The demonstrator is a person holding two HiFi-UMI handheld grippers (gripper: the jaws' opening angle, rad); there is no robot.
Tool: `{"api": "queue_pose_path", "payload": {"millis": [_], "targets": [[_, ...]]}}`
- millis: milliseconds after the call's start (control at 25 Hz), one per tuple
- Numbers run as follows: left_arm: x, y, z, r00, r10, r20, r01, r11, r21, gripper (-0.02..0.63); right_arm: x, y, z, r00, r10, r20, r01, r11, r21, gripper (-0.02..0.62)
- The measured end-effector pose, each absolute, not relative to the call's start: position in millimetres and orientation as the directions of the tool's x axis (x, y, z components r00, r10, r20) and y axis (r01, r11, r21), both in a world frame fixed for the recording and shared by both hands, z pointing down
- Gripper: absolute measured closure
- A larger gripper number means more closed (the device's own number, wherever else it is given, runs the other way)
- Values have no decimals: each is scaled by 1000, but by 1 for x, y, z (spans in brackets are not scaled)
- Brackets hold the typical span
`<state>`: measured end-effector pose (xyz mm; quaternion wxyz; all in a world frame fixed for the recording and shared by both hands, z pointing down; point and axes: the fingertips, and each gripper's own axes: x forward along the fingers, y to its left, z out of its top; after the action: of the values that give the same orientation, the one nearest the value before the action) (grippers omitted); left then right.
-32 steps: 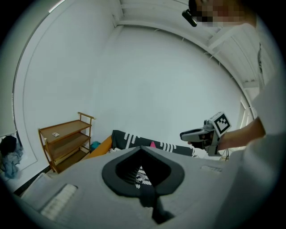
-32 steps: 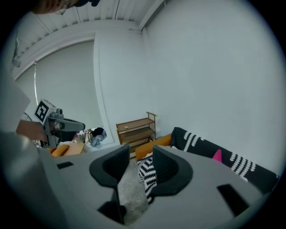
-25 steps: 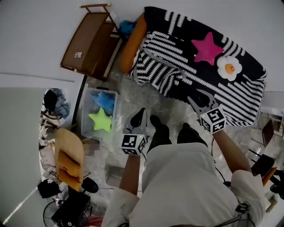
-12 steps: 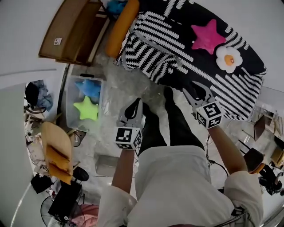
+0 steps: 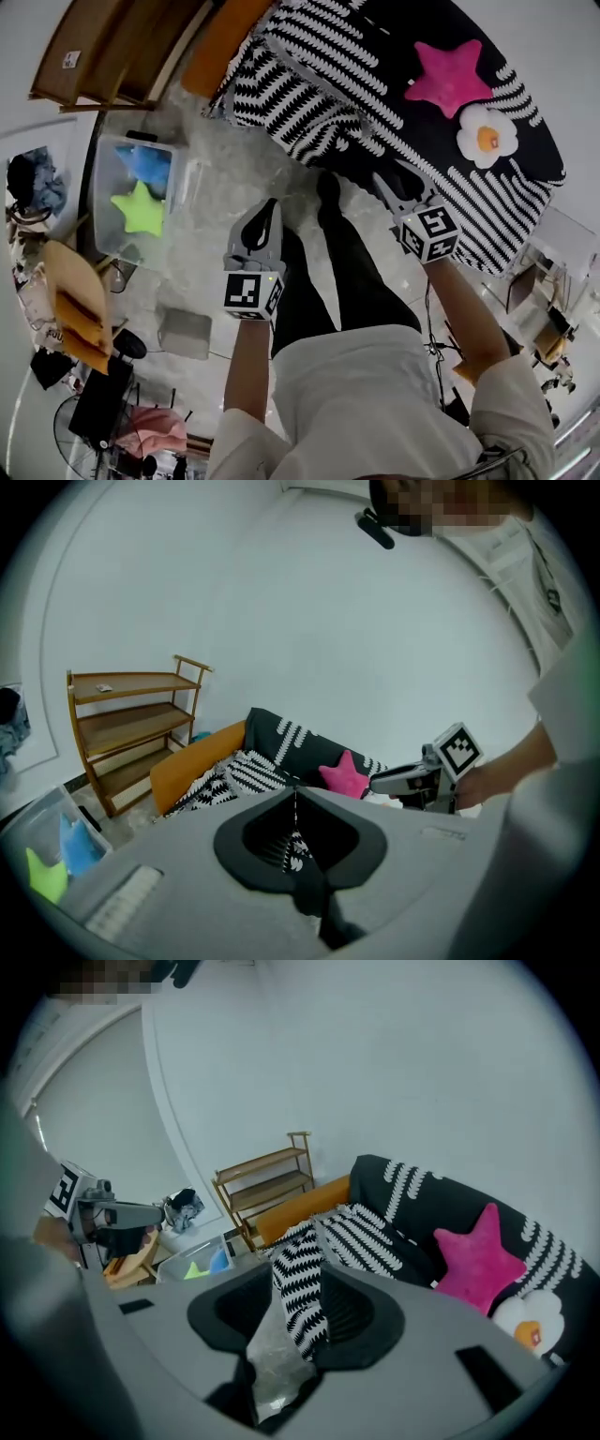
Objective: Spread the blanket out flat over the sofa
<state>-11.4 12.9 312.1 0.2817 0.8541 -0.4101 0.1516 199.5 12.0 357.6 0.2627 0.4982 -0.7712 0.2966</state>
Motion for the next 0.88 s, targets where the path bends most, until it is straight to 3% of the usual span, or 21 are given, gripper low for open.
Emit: {"api": "queue_pose_path", "payload": {"millis": [440,880], "targets": [[32,0,436,587,-601,543,-809,-465,359,588,238,-20,515,-367,-515,775,-917,339,-209,431],[64,7,534,586,-569,577,-810,-406,422,588,269,-36,646,-327,-401,856,-920,341,-192,355]]}}
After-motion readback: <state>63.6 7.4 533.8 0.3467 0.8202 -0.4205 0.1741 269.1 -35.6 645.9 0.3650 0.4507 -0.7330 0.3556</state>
